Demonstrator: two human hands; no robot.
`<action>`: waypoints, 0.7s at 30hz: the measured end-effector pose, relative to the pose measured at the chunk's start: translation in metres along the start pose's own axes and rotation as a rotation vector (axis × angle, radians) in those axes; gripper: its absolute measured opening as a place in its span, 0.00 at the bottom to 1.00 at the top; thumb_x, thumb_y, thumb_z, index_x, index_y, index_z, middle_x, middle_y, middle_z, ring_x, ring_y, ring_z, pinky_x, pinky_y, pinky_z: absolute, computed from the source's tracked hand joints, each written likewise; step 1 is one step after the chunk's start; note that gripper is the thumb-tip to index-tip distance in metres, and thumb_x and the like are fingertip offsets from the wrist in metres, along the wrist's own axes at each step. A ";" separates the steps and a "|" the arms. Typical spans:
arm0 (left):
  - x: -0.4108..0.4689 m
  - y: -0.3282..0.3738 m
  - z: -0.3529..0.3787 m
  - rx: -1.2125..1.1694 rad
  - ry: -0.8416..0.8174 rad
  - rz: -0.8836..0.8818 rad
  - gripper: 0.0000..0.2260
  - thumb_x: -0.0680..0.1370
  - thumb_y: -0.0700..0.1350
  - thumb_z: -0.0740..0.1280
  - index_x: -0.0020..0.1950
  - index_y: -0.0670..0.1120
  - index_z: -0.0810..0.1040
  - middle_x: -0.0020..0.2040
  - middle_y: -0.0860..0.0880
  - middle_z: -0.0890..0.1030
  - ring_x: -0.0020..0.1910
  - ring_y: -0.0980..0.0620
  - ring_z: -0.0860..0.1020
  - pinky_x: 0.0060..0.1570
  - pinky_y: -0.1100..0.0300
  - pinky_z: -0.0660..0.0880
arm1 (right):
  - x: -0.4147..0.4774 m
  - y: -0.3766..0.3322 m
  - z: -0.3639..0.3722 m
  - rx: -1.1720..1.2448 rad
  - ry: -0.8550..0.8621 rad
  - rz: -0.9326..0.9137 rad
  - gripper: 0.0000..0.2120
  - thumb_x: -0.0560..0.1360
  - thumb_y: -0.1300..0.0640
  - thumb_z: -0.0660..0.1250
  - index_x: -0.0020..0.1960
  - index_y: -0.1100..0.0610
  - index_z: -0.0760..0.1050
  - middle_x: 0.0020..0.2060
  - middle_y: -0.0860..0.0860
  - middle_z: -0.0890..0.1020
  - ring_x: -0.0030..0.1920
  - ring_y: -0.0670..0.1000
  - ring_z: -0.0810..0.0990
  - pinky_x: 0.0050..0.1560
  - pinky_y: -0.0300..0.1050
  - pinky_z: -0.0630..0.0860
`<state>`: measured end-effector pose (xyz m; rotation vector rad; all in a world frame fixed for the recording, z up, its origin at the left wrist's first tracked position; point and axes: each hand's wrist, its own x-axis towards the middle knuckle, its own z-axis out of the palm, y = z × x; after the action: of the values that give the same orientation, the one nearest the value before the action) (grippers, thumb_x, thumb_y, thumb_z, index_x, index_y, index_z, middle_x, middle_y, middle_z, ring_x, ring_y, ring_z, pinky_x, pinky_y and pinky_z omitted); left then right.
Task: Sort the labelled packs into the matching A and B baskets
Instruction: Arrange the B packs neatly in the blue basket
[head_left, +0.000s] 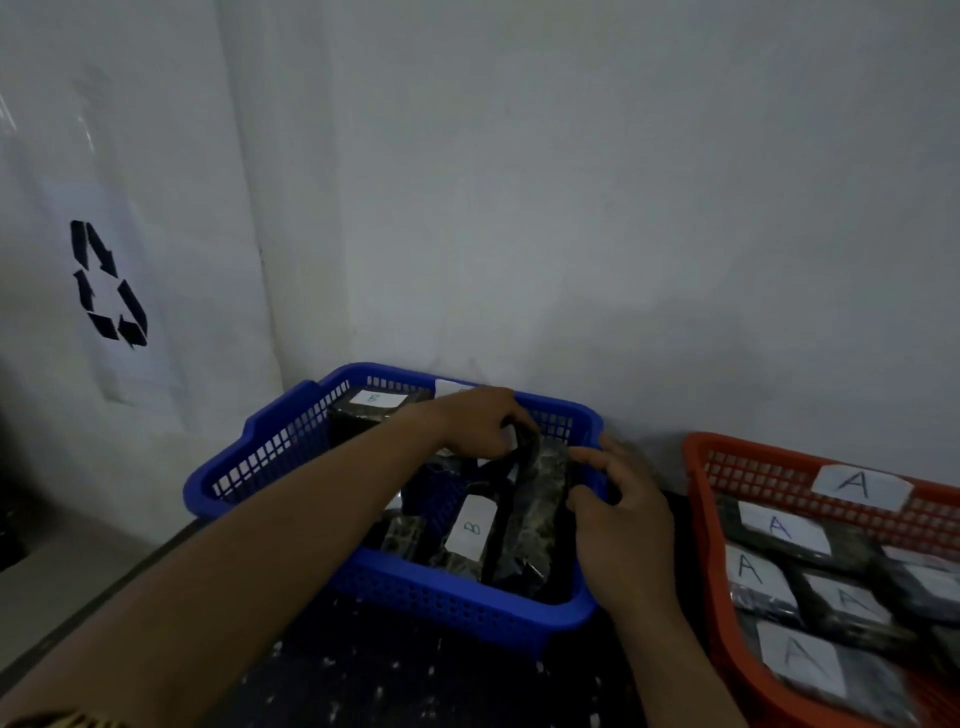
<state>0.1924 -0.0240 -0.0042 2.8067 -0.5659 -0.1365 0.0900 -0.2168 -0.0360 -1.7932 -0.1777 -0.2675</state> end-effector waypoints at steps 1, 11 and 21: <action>-0.001 -0.001 0.001 -0.019 0.005 0.008 0.23 0.73 0.41 0.66 0.68 0.51 0.73 0.56 0.50 0.72 0.51 0.53 0.71 0.51 0.57 0.70 | 0.000 0.000 0.000 -0.003 -0.001 -0.002 0.15 0.75 0.64 0.66 0.54 0.45 0.78 0.63 0.35 0.67 0.61 0.35 0.61 0.65 0.40 0.63; -0.007 -0.019 0.008 -0.041 0.055 -0.017 0.16 0.71 0.42 0.73 0.59 0.49 0.80 0.58 0.49 0.80 0.55 0.50 0.78 0.54 0.54 0.77 | 0.002 0.002 0.001 -0.022 0.006 -0.031 0.18 0.75 0.66 0.65 0.52 0.43 0.78 0.67 0.38 0.68 0.67 0.39 0.64 0.54 0.24 0.63; -0.004 -0.019 0.015 -0.060 0.121 0.040 0.19 0.70 0.39 0.75 0.60 0.50 0.80 0.50 0.56 0.70 0.49 0.58 0.71 0.54 0.65 0.67 | 0.006 0.005 0.005 0.185 0.021 0.055 0.19 0.75 0.71 0.62 0.53 0.49 0.80 0.70 0.41 0.68 0.44 0.18 0.66 0.33 0.22 0.70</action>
<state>0.1933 -0.0096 -0.0234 2.7209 -0.5792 0.0235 0.0976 -0.2129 -0.0406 -1.6091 -0.1340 -0.2235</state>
